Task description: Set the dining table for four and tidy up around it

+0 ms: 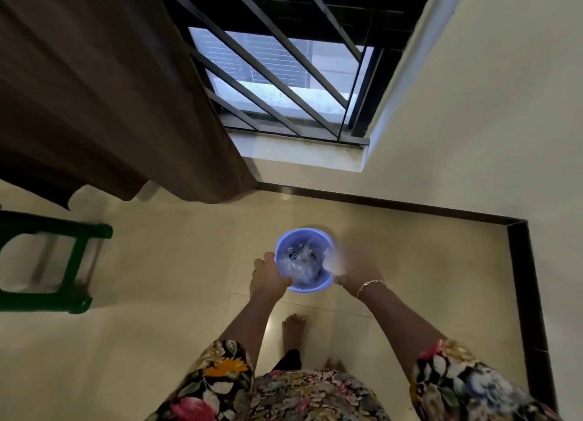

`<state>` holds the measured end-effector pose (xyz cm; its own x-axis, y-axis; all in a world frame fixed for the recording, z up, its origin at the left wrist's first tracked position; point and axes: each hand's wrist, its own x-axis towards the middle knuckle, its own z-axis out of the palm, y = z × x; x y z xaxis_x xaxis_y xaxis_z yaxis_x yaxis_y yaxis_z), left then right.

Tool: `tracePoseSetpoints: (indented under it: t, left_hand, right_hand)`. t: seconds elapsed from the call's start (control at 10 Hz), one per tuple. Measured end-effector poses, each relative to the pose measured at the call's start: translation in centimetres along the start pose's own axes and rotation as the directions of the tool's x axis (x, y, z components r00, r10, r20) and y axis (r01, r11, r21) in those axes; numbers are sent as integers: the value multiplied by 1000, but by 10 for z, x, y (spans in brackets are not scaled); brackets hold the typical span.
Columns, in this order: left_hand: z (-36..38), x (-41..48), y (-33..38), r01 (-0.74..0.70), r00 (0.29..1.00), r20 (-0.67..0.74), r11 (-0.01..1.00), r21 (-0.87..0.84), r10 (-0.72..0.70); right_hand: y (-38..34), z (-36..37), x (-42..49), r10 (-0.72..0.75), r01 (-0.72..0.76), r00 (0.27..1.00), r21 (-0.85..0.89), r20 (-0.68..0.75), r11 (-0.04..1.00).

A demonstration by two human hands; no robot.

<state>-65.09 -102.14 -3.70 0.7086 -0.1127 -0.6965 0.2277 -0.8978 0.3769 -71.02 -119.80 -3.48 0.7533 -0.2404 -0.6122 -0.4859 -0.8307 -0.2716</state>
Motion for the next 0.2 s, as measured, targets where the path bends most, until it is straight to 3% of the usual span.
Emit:
tracePoseSetpoints:
  t: [0.2]
  left_hand:
    - [-3,15,-3,-95,995,51,985,146,88]
  right_hand:
    - [-17,1,43,46,-53,998,171,47,984]
